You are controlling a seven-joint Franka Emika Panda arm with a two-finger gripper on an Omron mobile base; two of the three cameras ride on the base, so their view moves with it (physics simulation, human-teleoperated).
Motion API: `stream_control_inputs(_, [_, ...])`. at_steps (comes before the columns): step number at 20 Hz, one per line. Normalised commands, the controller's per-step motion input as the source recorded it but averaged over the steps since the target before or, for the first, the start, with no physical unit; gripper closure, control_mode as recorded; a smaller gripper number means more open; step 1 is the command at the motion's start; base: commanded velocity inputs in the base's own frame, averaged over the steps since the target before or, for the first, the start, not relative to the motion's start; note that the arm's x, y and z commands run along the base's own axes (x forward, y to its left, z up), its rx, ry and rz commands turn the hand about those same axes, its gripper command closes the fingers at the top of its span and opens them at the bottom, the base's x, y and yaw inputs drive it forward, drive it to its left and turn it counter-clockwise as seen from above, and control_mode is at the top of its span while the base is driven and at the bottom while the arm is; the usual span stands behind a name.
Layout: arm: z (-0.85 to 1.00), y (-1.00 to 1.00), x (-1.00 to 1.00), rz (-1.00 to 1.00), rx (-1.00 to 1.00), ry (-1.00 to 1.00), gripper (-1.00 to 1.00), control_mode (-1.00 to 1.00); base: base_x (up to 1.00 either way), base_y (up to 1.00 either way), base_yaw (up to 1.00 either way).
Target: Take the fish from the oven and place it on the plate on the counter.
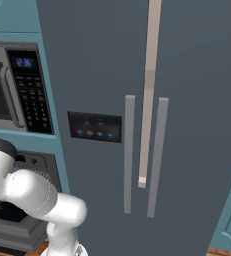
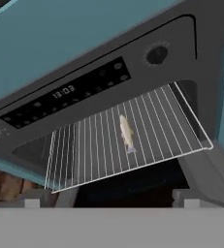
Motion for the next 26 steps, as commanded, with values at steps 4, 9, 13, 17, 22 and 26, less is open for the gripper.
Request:
stream_control_inputs(4, [1.0,0.52,-0.28,-0.3,-0.28,-0.14,-1.0,-1.0,0.0,0.0,0.0])
stream_control_inputs(9, [1.0,0.77,-0.23,-0.35,-0.35,-0.22,-1.0,-1.0,0.0,0.0,0.0])
stream_control_inputs(13, [0.74,0.32,-0.76,-0.46,-0.19,-0.4,-1.0,-1.0,0.0,0.0,0.0])
stream_control_inputs(17, [0.57,-0.02,-0.95,-0.1,-0.01,-0.09,-1.0,-1.0,0.0,0.0,0.0])
stream_control_inputs(22, [0.9,0.06,-0.75,-0.14,-0.15,-0.5,-1.0,-1.0,0.0,0.0,0.0])
stream_control_inputs(26, [1.0,0.66,-0.22,-0.39,-0.25,-0.48,-1.0,-1.0,0.0,0.0,0.0])
